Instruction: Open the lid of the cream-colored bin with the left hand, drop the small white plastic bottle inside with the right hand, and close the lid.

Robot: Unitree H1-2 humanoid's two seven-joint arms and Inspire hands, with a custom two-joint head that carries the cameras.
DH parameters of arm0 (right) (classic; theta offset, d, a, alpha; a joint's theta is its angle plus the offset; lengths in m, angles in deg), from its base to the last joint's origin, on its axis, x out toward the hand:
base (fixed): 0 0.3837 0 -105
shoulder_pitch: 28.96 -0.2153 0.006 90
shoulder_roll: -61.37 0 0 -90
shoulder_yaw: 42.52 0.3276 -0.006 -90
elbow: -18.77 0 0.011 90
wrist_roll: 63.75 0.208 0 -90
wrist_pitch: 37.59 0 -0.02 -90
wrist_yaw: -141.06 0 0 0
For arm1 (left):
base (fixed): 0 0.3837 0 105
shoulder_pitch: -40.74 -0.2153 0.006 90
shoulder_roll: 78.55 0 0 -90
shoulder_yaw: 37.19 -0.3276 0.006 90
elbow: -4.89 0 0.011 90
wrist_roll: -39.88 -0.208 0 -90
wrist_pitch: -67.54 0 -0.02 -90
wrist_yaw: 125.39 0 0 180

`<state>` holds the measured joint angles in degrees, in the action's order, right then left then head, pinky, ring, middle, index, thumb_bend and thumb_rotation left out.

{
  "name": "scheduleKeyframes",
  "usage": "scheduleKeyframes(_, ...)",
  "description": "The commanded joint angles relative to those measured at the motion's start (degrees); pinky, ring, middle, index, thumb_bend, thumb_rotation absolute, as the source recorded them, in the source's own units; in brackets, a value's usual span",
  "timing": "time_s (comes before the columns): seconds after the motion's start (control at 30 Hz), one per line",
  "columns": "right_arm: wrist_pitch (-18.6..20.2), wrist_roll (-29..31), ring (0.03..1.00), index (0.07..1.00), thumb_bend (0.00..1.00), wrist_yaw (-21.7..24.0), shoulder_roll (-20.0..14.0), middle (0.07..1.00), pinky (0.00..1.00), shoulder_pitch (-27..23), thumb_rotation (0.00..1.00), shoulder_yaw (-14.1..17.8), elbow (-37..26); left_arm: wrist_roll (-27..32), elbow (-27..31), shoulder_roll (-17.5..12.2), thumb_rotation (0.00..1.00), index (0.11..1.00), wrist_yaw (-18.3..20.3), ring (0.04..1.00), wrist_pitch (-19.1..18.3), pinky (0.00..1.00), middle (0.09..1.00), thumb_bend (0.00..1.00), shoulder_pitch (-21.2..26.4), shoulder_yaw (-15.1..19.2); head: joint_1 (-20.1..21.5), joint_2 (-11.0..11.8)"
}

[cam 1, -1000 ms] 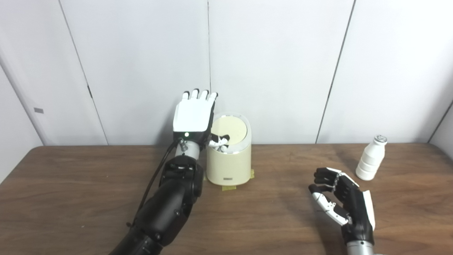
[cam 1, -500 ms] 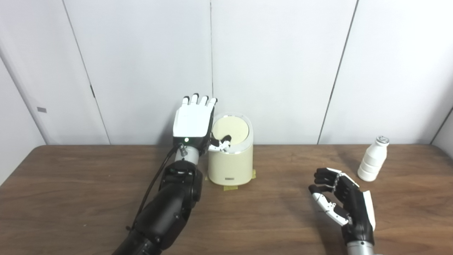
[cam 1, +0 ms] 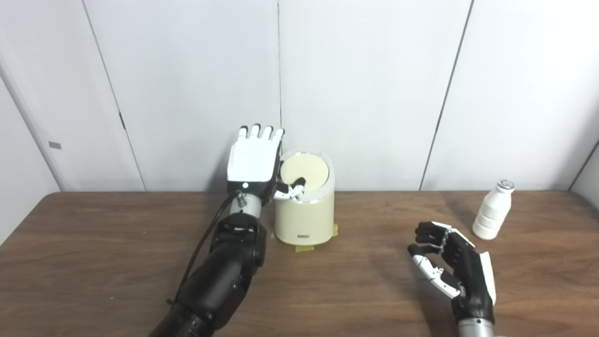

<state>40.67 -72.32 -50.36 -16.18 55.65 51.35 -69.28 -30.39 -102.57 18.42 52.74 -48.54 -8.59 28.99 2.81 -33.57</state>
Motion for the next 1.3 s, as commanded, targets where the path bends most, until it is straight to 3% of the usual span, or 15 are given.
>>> scheduleKeyframes(0.0, -1.3, -0.8, 0.632, 0.619, 0.28, -0.3, 0.6, 0.64, 0.55, -1.1, 0.2, -0.3, -0.3, -1.7, 1.6, 0.6, 0.9, 0.97, 1.1, 0.998, -0.8, 1.0, 0.966, 0.61, 1.6, 2.0, 0.0, -0.1)
scheduleKeyframes(0.13, -1.4, -1.0, 0.627, 0.615, 0.27, -0.4, 0.6, 0.635, 0.55, -1.0, 0.2, -0.4, -0.3, -1.7, 4.1, 1.2, 0.99, 0.97, 3.5, 1.0, -0.8, 1.0, 0.98, 0.59, 1.3, 4.3, 0.0, -0.1)
scheduleKeyframes(0.67, -2.4, -1.1, 0.627, 0.619, 0.27, -0.3, 0.5, 0.636, 0.55, -1.3, 0.19, -0.6, 0.7, -0.4, 6.8, 0.3, 1.0, 0.968, 4.6, 1.0, -0.7, 1.0, 0.991, 0.59, 0.9, 7.2, 0.0, 0.3)
scheduleKeyframes(0.8, -2.1, -1.2, 0.628, 0.618, 0.27, -0.4, 0.6, 0.637, 0.55, -1.3, 0.2, -0.8, 0.4, 4.2, 10.4, 0.0, 1.0, 0.952, 2.6, 0.987, -0.2, 1.0, 0.967, 0.64, 0.0, 9.6, 0.0, 0.4)
scheduleKeyframes(0.87, -2.0, -1.1, 0.628, 0.618, 0.26, -0.5, 0.6, 0.636, 0.55, -1.3, 0.18, -0.8, 0.4, 9.3, 13.6, 0.4, 1.0, 0.927, 0.8, 0.964, 1.8, 1.0, 0.943, 0.65, -1.5, 12.2, 0.1, 0.4)
scheduleKeyframes(0.9, -2.1, -1.3, 0.628, 0.619, 0.26, -0.6, 0.6, 0.637, 0.55, -1.3, 0.17, -0.8, 0.5, 12.5, 15.0, 0.7, 1.0, 0.904, -0.5, 0.952, 3.6, 0.99, 0.927, 0.61, -2.3, 13.7, 0.0, 0.4)
scheduleKeyframes(0.97, -2.1, -1.3, 0.626, 0.619, 0.26, -0.7, 0.6, 0.636, 0.55, -1.4, 0.19, -0.7, 0.5, 19.1, 17.8, 0.8, 1.0, 0.852, -2.5, 0.917, 7.9, 0.91, 0.885, 0.4, -4.5, 16.4, 0.0, 0.4)
scheduleKeyframes(1.03, -2.1, -0.9, 0.628, 0.618, 0.27, -0.8, 0.7, 0.637, 0.55, -1.4, 0.21, -0.6, 0.6, 24.6, 20.3, 0.6, 0.94, 0.782, -3.7, 0.82, 11.5, 0.76, 0.803, 0.26, -6.9, 18.4, 0.0, 0.4)
scheduleKeyframes(1.07, -2.1, -0.9, 0.629, 0.618, 0.27, -0.9, 0.8, 0.637, 0.55, -1.4, 0.21, -0.5, 0.5, 28.7, 21.5, 0.8, 0.93, 0.77, -4.3, 0.803, 14.4, 0.73, 0.787, 0.24, -8.7, 19.9, 0.1, 0.4)
scheduleKeyframes(1.13, -2.1, -0.8, 0.628, 0.617, 0.27, -1.0, 0.8, 0.637, 0.55, -1.4, 0.2, -0.4, 0.4, 34.5, 22.9, 0.7, 0.73, 0.728, -5.1, 0.729, 18.6, 0.64, 0.738, 0.19, -11.6, 21.9, 0.2, 0.4)
scheduleKeyframes(1.27, -2.4, -1.6, 0.618, 0.61, 0.27, -2.0, 1.0, 0.627, 0.54, -1.4, 0.18, -0.1, 0.2, 40.5, 27.0, -0.3, 0.7, 0.712, -4.5, 0.699, 23.0, 0.61, 0.715, 0.19, -18.3, 23.6, 0.3, 0.5)
